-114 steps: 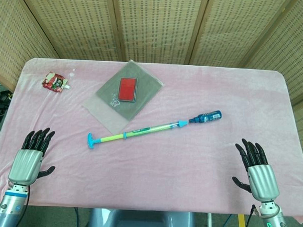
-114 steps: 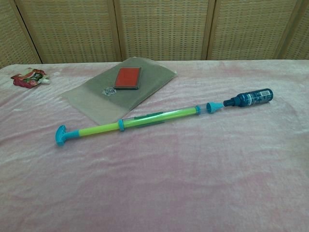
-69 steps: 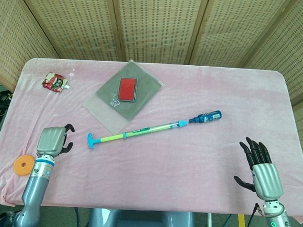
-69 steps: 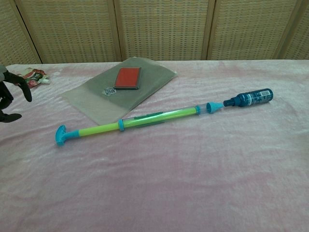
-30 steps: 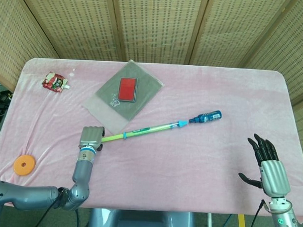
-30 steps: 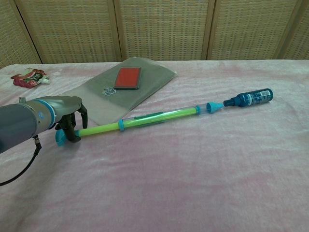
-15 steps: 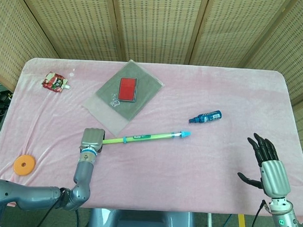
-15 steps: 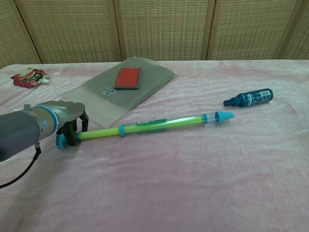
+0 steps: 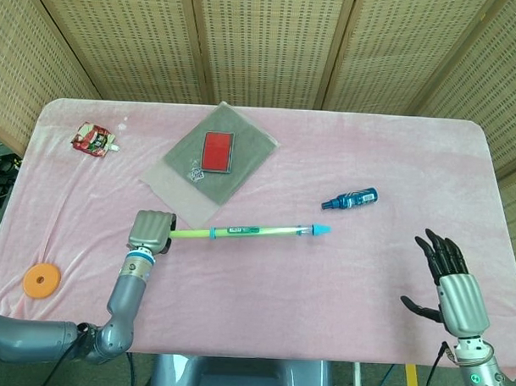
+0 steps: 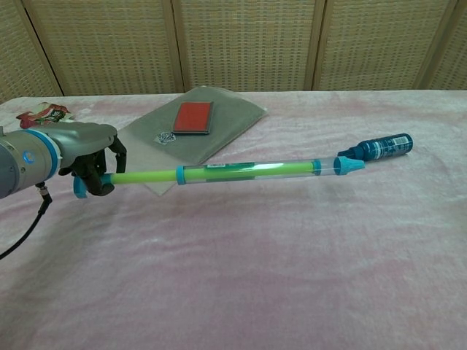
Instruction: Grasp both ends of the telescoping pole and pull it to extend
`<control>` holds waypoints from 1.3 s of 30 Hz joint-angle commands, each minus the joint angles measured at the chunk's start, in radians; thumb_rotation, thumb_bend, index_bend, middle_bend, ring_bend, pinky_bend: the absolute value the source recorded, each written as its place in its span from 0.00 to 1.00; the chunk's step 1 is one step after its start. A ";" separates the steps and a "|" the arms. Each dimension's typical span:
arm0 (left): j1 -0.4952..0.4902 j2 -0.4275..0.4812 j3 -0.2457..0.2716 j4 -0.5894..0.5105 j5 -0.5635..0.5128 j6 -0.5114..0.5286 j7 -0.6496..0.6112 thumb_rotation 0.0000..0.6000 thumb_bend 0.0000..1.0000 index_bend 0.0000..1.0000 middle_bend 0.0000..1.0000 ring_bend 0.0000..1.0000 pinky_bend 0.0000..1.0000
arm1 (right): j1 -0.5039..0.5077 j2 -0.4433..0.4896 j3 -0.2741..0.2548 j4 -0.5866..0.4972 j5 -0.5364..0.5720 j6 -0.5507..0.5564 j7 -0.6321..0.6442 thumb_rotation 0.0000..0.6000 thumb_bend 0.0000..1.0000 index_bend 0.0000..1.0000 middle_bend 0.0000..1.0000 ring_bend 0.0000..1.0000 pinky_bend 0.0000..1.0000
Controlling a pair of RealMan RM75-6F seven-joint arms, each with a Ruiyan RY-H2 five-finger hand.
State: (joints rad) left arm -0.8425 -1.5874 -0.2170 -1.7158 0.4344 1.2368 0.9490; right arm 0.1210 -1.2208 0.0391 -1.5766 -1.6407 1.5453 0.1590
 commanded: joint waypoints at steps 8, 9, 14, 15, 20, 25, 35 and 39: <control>-0.004 0.113 -0.004 -0.122 0.022 0.011 -0.005 1.00 0.78 0.82 0.88 0.80 0.76 | 0.005 -0.004 0.007 -0.054 -0.007 0.001 -0.063 1.00 0.19 0.13 0.11 0.05 0.07; -0.006 0.120 -0.005 -0.130 0.021 0.011 -0.006 1.00 0.78 0.82 0.88 0.80 0.76 | 0.010 -0.001 0.010 -0.066 -0.007 -0.004 -0.076 1.00 0.19 0.14 0.16 0.09 0.10; -0.017 0.149 -0.011 -0.178 0.014 0.026 -0.009 1.00 0.78 0.82 0.88 0.80 0.76 | 0.069 0.023 0.063 -0.235 0.014 -0.072 -0.269 1.00 0.19 0.19 0.50 0.46 0.33; -0.020 0.151 -0.013 -0.186 0.012 0.031 -0.008 1.00 0.78 0.82 0.88 0.80 0.76 | 0.081 0.024 0.073 -0.276 0.034 -0.094 -0.319 1.00 0.19 0.19 0.56 0.53 0.37; -0.027 0.160 -0.025 -0.218 0.019 0.061 -0.025 1.00 0.78 0.82 0.88 0.80 0.76 | 0.113 0.010 0.098 -0.373 0.100 -0.147 -0.439 1.00 0.19 0.21 0.68 0.65 0.47; -0.032 0.175 -0.035 -0.245 0.022 0.075 -0.042 1.00 0.78 0.82 0.88 0.80 0.76 | 0.122 0.007 0.107 -0.470 0.183 -0.171 -0.555 1.00 0.20 0.23 0.79 0.75 0.52; -0.047 0.181 -0.038 -0.270 -0.003 0.084 -0.056 1.00 0.78 0.82 0.88 0.80 0.76 | 0.173 -0.066 0.152 -0.559 0.388 -0.183 -0.771 1.00 0.33 0.35 0.98 0.94 0.63; -0.052 0.186 -0.042 -0.282 -0.011 0.086 -0.064 1.00 0.78 0.82 0.88 0.80 0.76 | 0.195 -0.115 0.159 -0.554 0.445 -0.175 -0.829 1.00 0.34 0.36 1.00 0.97 0.66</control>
State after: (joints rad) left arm -0.8940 -1.4023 -0.2578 -1.9966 0.4243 1.3224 0.8859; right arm 0.3018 -1.3146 0.1909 -2.1281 -1.2160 1.3679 -0.6477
